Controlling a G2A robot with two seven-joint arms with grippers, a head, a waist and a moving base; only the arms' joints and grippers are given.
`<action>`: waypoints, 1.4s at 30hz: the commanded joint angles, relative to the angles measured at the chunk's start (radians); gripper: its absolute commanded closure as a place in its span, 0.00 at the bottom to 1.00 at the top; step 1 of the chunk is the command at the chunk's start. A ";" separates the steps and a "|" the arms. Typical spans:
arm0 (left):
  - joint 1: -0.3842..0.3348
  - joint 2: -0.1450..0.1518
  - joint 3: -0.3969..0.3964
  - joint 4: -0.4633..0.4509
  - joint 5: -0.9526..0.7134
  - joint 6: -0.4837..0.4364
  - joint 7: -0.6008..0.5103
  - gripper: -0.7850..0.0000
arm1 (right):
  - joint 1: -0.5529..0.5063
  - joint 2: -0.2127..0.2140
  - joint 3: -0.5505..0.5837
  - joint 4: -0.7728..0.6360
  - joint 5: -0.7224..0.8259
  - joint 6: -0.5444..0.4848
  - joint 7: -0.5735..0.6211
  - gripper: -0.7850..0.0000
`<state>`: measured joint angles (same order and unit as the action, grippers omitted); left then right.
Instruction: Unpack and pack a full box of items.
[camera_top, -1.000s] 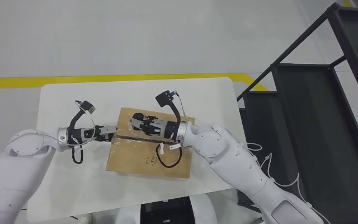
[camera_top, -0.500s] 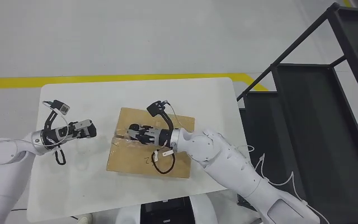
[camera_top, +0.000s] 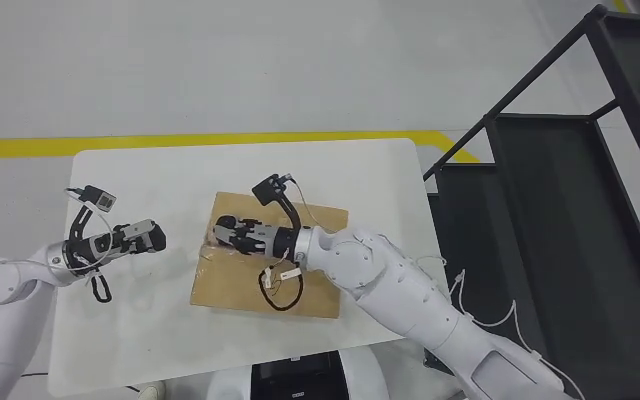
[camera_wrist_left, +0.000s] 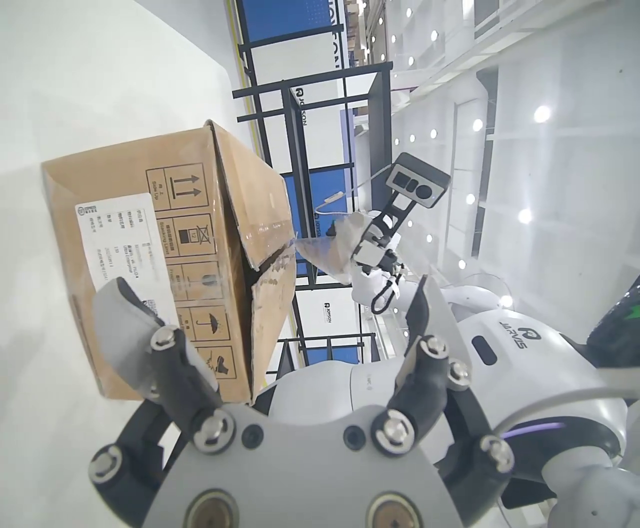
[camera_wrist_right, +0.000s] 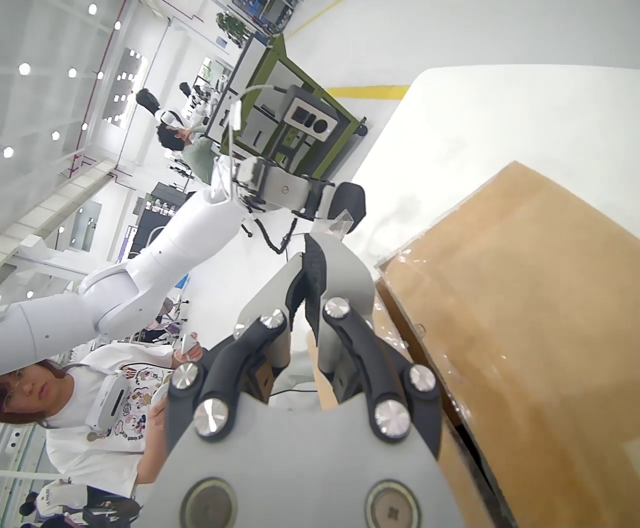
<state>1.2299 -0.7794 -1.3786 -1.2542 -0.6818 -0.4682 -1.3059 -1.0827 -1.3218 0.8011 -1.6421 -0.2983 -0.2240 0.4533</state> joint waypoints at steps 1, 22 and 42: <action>0.000 -0.001 0.001 -0.005 0.002 0.003 0.000 0.00 | -0.013 0.005 0.021 -0.022 -0.019 0.000 -0.007 1.00; -0.006 -0.012 -0.004 -0.026 0.024 0.023 -0.014 0.00 | 0.007 -0.008 0.031 0.042 -0.041 0.039 0.017 1.00; 0.006 -0.016 -0.030 -0.020 0.026 0.025 -0.032 0.00 | 0.039 -0.047 -0.071 0.135 -0.230 0.079 -0.062 1.00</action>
<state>1.2356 -0.7952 -1.4080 -1.2743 -0.6558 -0.4435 -1.3376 -1.0448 -1.3673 0.7329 -1.5102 -0.5271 -0.1464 0.3924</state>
